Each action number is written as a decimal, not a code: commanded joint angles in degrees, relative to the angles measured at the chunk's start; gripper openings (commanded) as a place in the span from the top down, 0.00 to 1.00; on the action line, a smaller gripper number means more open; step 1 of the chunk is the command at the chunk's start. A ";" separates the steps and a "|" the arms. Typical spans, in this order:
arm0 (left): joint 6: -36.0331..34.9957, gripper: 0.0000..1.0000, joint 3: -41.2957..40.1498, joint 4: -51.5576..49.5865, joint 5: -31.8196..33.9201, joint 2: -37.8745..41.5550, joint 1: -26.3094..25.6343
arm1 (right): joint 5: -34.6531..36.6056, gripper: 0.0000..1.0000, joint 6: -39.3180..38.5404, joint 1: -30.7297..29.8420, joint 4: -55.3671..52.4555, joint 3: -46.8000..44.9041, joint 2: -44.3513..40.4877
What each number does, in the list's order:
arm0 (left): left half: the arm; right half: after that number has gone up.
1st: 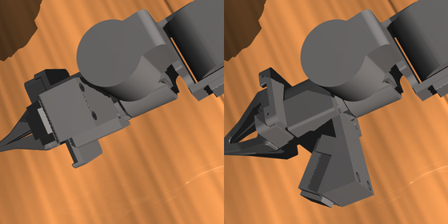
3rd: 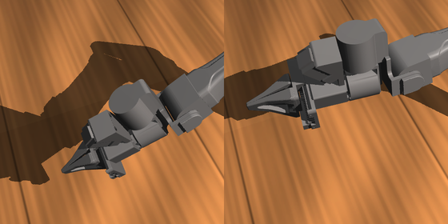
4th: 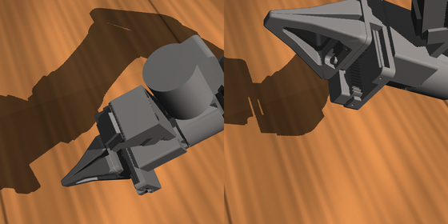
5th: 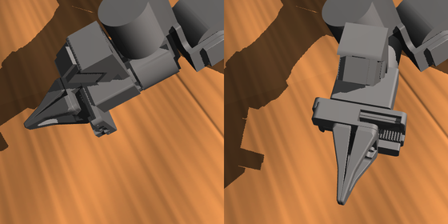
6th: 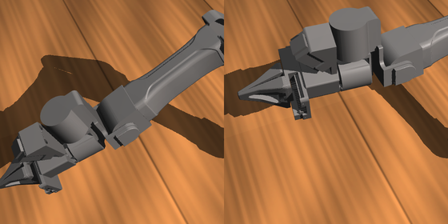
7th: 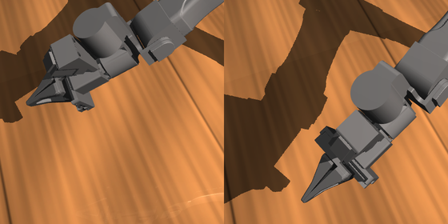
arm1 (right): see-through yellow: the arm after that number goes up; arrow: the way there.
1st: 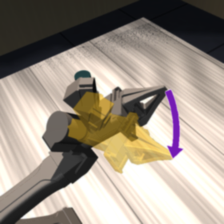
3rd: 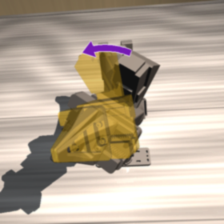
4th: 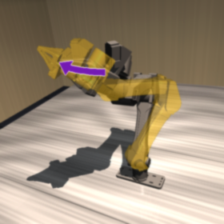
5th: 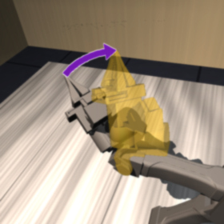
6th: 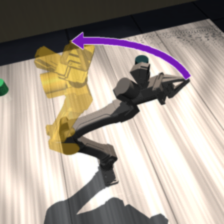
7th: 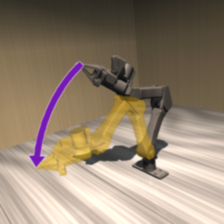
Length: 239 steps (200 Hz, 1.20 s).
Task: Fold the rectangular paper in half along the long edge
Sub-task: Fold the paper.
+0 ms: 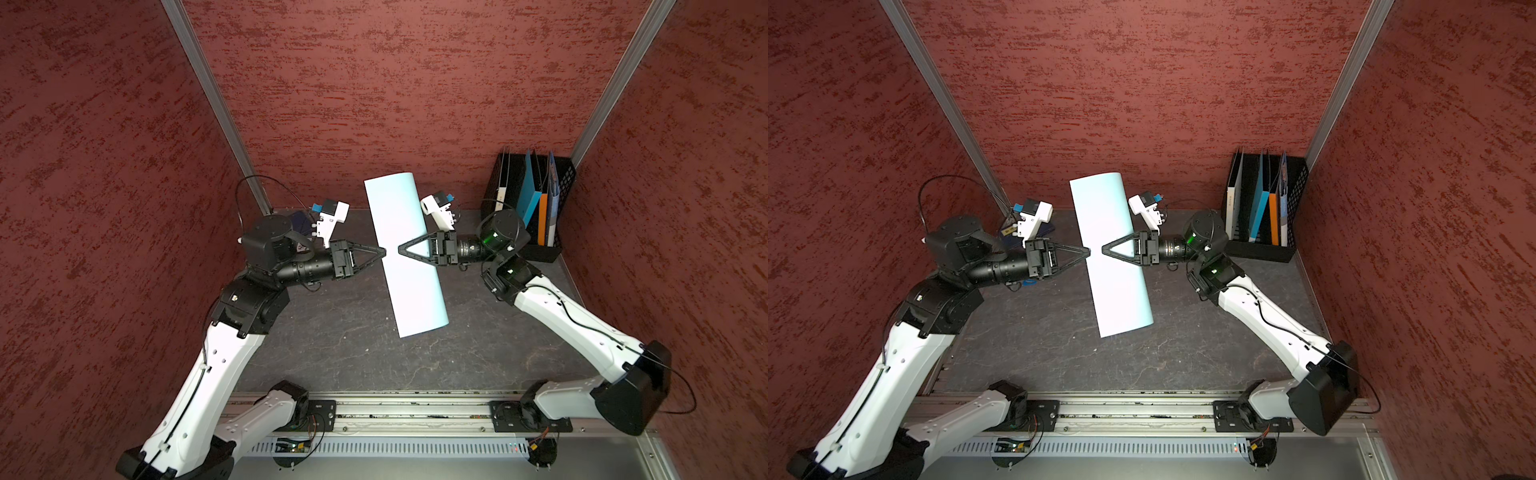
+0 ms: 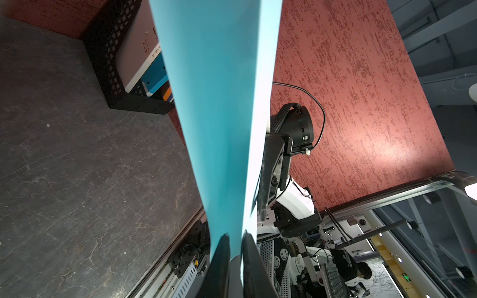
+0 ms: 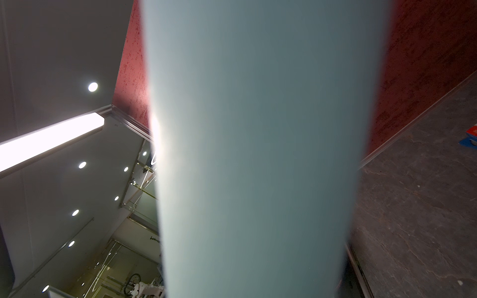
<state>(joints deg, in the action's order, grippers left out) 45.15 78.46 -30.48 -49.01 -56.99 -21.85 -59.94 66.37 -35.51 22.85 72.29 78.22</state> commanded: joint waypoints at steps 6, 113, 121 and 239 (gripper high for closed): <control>-0.76 0.93 0.91 0.89 -0.37 0.23 0.14 | 0.46 0.64 -0.45 0.33 0.92 1.28 -1.10; 1.34 1.00 -0.96 4.78 -1.65 -0.73 -0.07 | 0.15 0.57 0.41 0.26 1.21 1.29 -0.49; 1.30 1.00 -0.98 4.97 -1.61 -0.88 -0.12 | 0.11 0.57 0.58 0.19 1.39 1.35 -0.50; 1.93 1.00 -1.64 6.06 -1.87 -1.32 -0.29 | 1.17 0.55 1.30 0.07 3.60 1.36 0.39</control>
<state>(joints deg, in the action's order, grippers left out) 46.85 77.56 -25.93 -50.09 -58.39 -21.91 -59.92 67.29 -35.53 23.75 72.29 78.37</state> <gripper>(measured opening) 0.048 0.455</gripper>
